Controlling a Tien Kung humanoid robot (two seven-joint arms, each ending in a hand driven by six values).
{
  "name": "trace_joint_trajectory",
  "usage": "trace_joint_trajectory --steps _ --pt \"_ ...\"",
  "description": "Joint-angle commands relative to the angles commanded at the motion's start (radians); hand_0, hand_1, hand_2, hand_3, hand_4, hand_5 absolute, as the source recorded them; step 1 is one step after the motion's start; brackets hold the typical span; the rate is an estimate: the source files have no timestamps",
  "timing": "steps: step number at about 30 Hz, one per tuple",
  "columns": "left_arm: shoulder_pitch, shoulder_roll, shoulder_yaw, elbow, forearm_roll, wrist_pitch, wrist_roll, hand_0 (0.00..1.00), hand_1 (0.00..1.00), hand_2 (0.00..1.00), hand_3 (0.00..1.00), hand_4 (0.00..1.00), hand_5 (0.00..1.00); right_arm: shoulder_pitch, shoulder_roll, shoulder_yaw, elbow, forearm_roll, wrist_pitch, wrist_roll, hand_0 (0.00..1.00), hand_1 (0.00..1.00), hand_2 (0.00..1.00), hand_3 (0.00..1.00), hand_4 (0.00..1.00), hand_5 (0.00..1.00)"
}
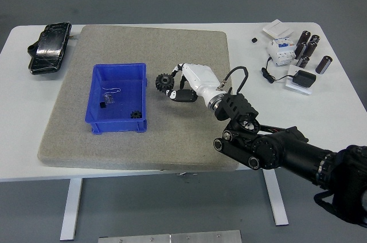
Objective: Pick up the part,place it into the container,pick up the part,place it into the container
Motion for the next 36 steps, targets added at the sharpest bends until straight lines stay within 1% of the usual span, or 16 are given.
trace_joint_trajectory --steps 5,7,10,14,15,17,20,21,26,27,36 --pt "-0.001 0.0 0.0 0.0 0.001 0.0 -0.001 0.663 0.618 0.587 0.589 0.685 0.562 -0.002 0.0 -0.013 0.094 -0.033 -0.001 -0.015 0.683 0.568 0.348 0.323 0.772 0.463" --pt "-0.001 0.0 0.0 0.0 0.0 0.0 0.0 0.663 0.618 0.587 0.589 0.685 0.562 -0.004 0.0 -0.029 0.132 -0.021 0.001 -0.017 0.683 0.568 0.348 0.323 0.772 0.463" --pt "-0.001 0.0 -0.001 0.0 0.001 0.0 0.0 0.663 0.619 0.587 0.589 0.684 0.561 -0.005 0.0 -0.053 0.169 -0.001 0.004 -0.017 0.683 0.567 0.351 0.328 0.78 0.471" --pt "-0.002 0.001 0.0 0.0 0.002 0.0 0.0 0.663 0.619 0.587 0.589 0.684 0.561 -0.005 0.0 -0.08 0.195 0.016 0.009 -0.017 0.683 0.567 0.351 0.328 0.78 0.471" --pt "-0.002 0.001 0.0 0.0 0.001 0.0 0.0 0.663 0.618 0.587 0.588 0.685 0.566 -0.005 0.0 -0.085 0.198 0.019 0.01 -0.016 0.683 0.592 0.473 0.393 0.785 0.476" --pt "-0.002 0.001 0.001 0.0 0.002 0.0 0.001 0.663 0.618 0.587 0.588 0.685 0.566 -0.004 0.0 -0.094 0.203 0.031 0.014 -0.012 0.683 0.592 0.473 0.393 0.785 0.476" --pt "-0.003 0.001 0.0 0.0 0.004 0.0 0.002 0.663 0.618 0.587 0.588 0.685 0.566 -0.001 0.0 -0.104 0.201 0.052 0.033 -0.003 0.683 0.592 0.473 0.393 0.785 0.476" --pt "-0.003 0.001 0.001 0.0 0.004 0.0 0.002 0.663 0.619 0.586 0.587 0.678 0.57 -0.001 0.0 -0.106 0.199 0.057 0.039 -0.002 0.801 0.767 0.819 0.741 0.794 0.477" --pt "-0.007 0.002 0.003 0.0 0.002 0.0 0.001 0.663 0.619 0.586 0.587 0.678 0.57 -0.003 0.0 -0.112 0.193 0.069 0.055 0.006 0.801 0.767 0.819 0.741 0.794 0.477" --pt "-0.008 0.001 0.003 0.0 0.003 0.0 0.001 0.663 0.618 0.586 0.586 0.678 0.569 -0.003 0.0 -0.112 0.193 0.07 0.057 0.007 0.892 0.849 0.911 0.85 0.802 0.48" --pt "-0.009 0.002 0.009 0.0 0.001 -0.001 0.001 0.662 0.619 0.586 0.586 0.674 0.569 -0.007 0.0 -0.09 0.192 0.063 0.054 0.016 0.899 0.853 0.909 0.849 0.807 0.488"
